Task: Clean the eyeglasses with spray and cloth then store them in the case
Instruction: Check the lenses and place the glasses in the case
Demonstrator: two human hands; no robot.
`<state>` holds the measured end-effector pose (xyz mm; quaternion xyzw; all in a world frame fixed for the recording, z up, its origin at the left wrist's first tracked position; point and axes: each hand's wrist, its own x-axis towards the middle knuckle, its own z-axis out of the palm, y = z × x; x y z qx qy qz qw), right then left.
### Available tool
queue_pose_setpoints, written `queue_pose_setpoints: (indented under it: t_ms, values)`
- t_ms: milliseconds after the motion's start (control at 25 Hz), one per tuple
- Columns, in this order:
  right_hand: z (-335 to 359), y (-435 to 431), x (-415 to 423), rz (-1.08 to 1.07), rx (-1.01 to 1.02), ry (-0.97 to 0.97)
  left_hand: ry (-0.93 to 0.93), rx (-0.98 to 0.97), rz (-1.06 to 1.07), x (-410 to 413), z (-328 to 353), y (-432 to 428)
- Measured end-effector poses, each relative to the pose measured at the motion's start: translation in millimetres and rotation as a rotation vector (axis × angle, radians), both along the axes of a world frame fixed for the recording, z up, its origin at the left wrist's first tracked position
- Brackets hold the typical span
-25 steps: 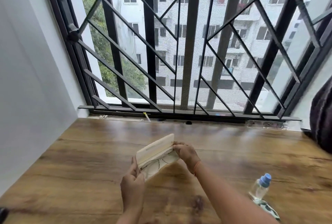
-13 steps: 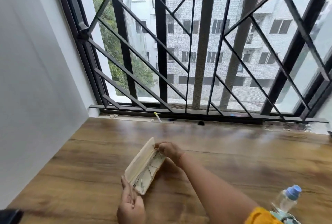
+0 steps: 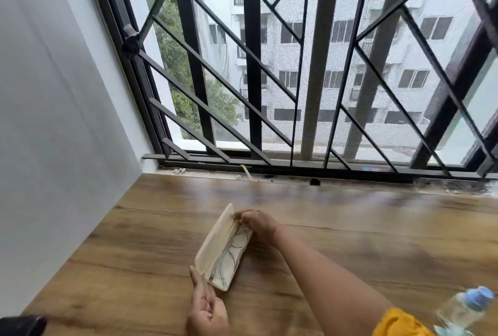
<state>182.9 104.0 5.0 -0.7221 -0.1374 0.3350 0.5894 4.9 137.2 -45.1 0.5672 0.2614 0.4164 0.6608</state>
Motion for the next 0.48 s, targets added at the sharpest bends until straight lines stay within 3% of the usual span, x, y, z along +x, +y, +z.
queue_pose_setpoints:
  t_ms: [80, 280, 480]
  values:
    - [-0.9, 0.3, 0.4, 0.024, 0.013, -0.013, 0.101, -0.006, 0.029, 4.1, 1.4, -4.3]
    - [-5.2, -4.3, -1.6, 0.045, 0.076, -0.046, 0.139, 0.027, 0.034, -1.5, 5.4, -5.6]
    - [-7.0, -10.4, -5.1, -0.067, 0.304, 0.134, 0.18, -0.014, 0.054, -3.2, 5.0, -5.4]
